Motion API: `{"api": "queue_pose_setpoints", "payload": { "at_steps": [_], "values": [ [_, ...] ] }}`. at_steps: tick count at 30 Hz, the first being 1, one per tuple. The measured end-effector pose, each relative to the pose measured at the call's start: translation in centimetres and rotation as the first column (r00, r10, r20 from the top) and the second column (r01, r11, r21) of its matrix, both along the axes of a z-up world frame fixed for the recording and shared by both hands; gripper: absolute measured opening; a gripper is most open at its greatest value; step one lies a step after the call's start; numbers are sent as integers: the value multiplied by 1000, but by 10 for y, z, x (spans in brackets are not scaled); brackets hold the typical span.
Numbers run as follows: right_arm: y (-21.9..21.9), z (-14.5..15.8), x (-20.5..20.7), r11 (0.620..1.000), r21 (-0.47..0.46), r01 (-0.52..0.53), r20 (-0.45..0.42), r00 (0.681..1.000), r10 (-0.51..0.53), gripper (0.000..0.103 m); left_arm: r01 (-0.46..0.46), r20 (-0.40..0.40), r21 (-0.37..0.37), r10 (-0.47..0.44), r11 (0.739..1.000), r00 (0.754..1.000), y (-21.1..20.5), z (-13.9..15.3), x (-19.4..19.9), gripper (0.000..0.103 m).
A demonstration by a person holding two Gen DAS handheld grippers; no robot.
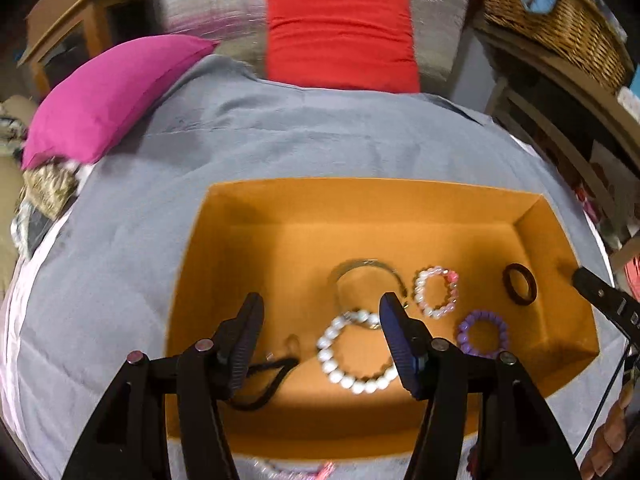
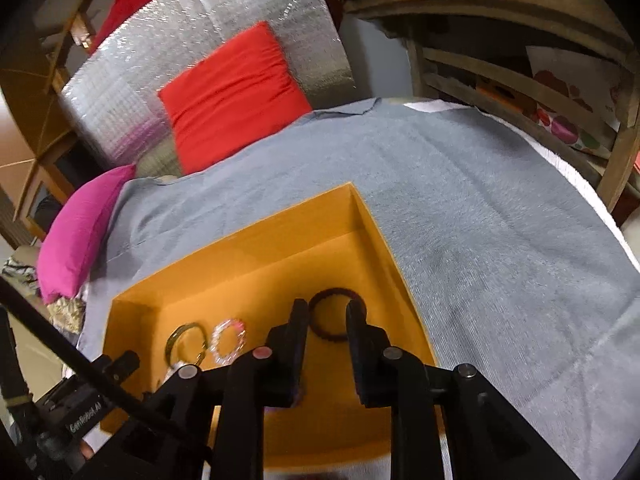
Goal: Organize jewelry
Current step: 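Withdraw both open tools from the box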
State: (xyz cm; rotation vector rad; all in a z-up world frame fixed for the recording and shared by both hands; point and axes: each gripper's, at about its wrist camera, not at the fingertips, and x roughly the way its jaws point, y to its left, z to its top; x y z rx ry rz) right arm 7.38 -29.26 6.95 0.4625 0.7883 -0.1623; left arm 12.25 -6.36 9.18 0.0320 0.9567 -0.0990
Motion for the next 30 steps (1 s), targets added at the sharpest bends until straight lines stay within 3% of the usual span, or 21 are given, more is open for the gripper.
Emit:
{"api": "queue_pose_setpoints", "payload": {
  "at_steps": [5,11,17,21,30],
  "values": [
    [7,15,-34,999,-38,-37,44,998,39,23,-34,37,13,33,999,999,15,14,-25,61],
    [13,23,-69,996,-61,-68,71,995,72,23,-3,91,68,-3,998,996,11,24,-66,67],
    [21,15,-107,992,-62,-107,66,992,111,40,17,94,112,-27,994,995,20,13,-108,67],
    [27,6,-123,990,-41,-134,49,989,136,40,33,75,133,-43,991,996,37,-5,-141,68],
    [60,-32,-129,975,-14,-220,-62,974,218,40,77,47,139,-84,987,995,52,-33,-177,68]
  ]
}}
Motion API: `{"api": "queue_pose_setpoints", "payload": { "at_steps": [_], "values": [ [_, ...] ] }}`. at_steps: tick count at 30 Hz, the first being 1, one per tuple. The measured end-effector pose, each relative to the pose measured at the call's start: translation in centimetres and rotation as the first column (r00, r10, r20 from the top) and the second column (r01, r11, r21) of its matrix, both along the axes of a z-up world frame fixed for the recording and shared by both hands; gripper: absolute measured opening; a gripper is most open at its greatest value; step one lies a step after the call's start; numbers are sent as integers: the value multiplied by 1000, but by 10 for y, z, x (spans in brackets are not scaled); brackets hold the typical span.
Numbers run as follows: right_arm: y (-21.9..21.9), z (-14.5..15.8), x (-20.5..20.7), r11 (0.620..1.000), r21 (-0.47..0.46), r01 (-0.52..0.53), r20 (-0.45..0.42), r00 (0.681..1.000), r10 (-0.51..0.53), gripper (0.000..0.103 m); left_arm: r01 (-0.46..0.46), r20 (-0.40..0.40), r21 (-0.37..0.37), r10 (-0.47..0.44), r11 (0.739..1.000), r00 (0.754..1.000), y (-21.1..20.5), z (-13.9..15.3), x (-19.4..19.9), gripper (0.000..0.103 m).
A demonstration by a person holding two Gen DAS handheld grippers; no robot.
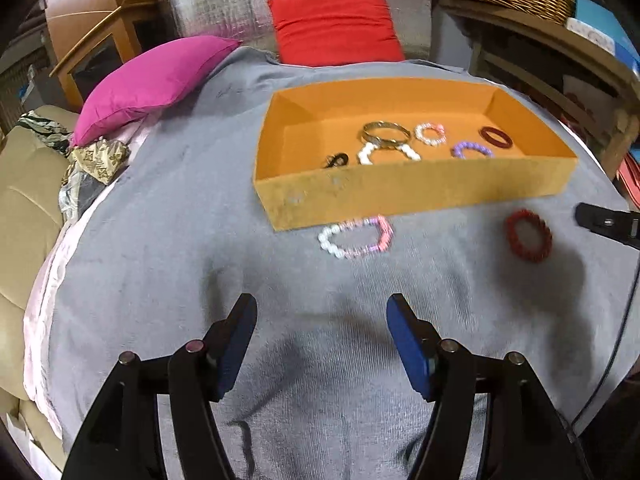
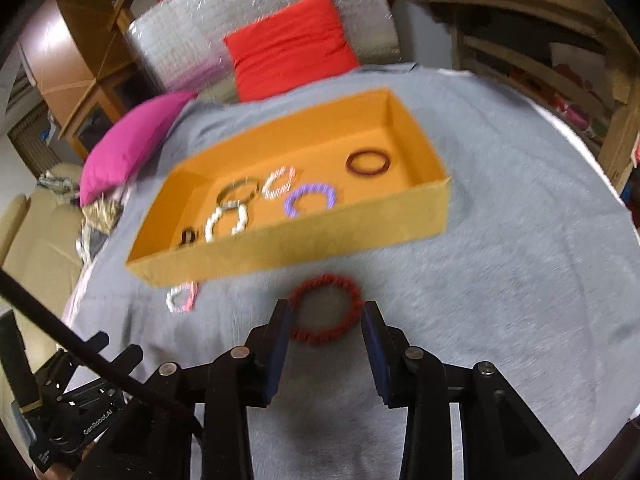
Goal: Organize jewelry
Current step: 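Withdraw both open tools from the box, then move the right tool over the red bead bracelet while the left tool approaches the pink-and-clear bracelet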
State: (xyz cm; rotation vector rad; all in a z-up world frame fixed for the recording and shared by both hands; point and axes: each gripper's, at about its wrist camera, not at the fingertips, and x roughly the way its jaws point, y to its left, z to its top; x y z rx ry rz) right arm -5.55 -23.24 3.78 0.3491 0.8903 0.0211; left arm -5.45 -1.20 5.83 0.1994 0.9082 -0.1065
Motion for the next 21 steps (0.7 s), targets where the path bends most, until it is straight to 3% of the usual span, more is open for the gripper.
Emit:
{"api": "queue_pose_setpoints", "payload": {
  "at_steps": [8,21],
  "values": [
    [21,-11,18,999,-7,-32,-49,998,32,40,-23,-24,-13,22,1000,999,14,-17,19,68],
    [11,-22,29,1000,-19,-11,-103,995,9,40,-88,-55,-25,86,996,995,36,-23,39,69]
  ]
}}
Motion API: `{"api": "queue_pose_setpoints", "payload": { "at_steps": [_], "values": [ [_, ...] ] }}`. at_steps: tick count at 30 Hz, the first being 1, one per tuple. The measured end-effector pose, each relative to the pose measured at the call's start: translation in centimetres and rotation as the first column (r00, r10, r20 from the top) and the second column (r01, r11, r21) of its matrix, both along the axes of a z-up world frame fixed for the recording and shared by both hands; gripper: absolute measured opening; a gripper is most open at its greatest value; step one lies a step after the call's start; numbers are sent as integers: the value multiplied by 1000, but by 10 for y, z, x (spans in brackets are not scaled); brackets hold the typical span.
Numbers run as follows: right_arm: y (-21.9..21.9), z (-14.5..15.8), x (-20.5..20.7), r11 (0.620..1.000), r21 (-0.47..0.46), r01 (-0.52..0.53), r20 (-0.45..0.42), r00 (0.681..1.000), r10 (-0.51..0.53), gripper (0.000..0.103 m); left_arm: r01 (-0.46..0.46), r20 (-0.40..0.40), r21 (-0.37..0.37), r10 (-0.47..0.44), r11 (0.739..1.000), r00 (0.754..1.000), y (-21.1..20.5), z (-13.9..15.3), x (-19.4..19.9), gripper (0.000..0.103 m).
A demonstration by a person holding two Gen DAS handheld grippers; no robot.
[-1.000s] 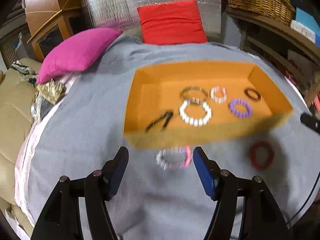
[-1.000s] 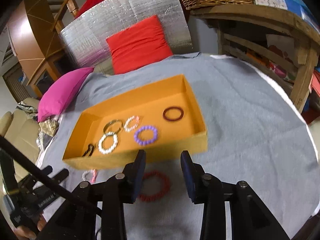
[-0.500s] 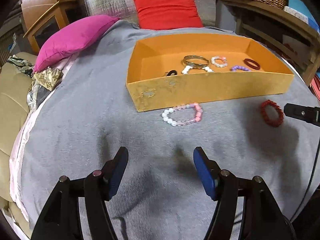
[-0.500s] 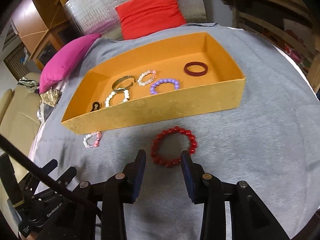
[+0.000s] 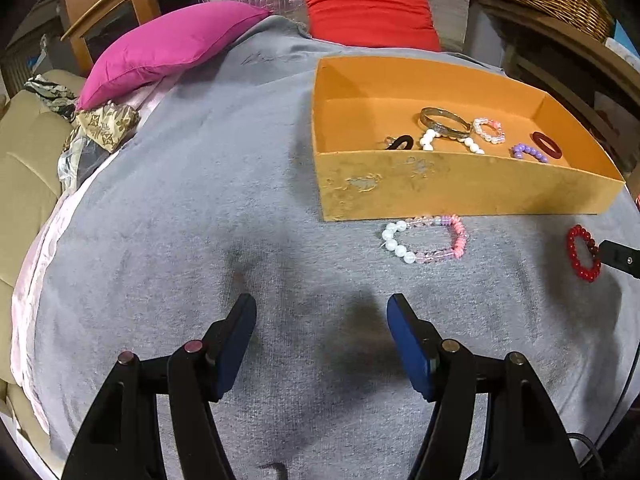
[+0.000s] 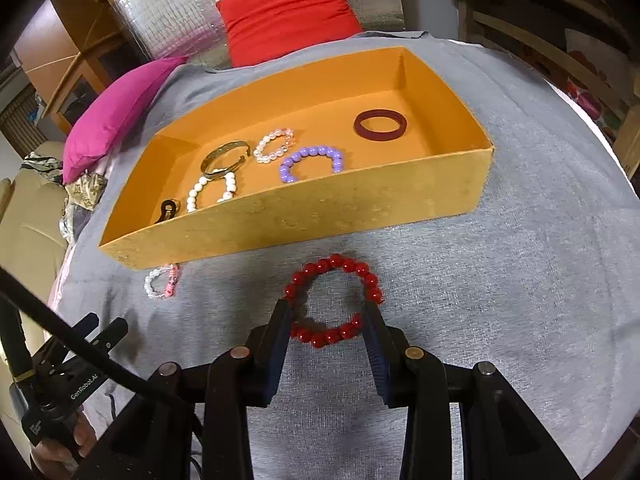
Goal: Organize jewelry
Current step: 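Move the right tool over the red bead bracelet while the left tool approaches the pink-and-clear bracelet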
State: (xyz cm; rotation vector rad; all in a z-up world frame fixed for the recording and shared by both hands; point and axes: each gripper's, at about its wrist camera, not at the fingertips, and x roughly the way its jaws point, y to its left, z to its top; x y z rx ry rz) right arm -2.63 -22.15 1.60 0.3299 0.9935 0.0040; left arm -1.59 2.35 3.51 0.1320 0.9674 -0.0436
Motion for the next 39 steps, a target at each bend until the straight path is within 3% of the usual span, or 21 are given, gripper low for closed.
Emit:
{"api": "queue_pose_setpoints", "payload": {
  "at_steps": [16,39],
  "values": [
    [-13,-3,-1,1000,-25,17,-13,1000,-17,40,24,10,46,-25,999,1000,-18,0,3,69],
    [-37,-18,8,996,-32,86,-41,995,-87,40,19,-3,28,-19,999,1000,-13,-2,16,69]
  ]
}}
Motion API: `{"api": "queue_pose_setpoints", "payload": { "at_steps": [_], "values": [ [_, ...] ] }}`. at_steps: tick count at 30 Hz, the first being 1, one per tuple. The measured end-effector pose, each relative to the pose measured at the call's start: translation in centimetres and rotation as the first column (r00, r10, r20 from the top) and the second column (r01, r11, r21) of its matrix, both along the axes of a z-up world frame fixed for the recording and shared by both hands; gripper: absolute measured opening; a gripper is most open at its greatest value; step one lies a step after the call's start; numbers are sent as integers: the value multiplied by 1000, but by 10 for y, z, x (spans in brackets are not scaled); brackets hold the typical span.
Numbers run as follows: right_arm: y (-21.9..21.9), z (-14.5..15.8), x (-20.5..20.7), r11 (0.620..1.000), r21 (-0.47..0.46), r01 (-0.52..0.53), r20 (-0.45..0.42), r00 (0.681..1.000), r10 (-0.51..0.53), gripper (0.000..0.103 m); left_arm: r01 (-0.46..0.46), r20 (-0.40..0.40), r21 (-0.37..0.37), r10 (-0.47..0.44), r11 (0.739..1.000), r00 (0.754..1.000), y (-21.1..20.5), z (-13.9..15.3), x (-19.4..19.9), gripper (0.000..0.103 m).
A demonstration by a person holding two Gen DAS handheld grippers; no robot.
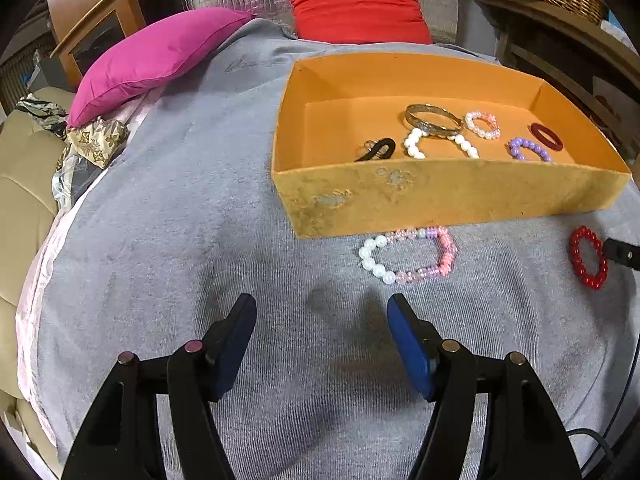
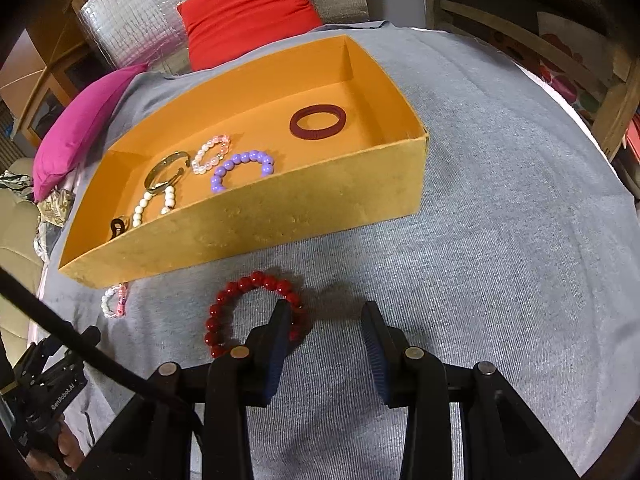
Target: Organize jewelry
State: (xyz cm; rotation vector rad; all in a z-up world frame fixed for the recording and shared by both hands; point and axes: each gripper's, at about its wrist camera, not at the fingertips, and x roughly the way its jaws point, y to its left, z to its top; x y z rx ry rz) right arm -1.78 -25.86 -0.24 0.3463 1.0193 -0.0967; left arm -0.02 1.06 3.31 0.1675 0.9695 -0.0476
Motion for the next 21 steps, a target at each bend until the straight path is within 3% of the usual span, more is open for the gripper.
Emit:
{"api": "queue_pose_setpoints", "payload": {
  "at_steps": [12,19,21],
  "values": [
    [0,0,3,1000,2,0,2,1000,0,41,73,-32,-171,-79,983,996,-3,-8,20,69],
    [-2,1,-1,1000,2,4,4,1000,-4,41,66,-53,-190,-78,979,996,-8,-20,29,69],
    [-3,1,-1,1000,3,9,4,1000,-9,41,88,-42,-176,-96,981,994,-11,-19,27,63]
  ]
}}
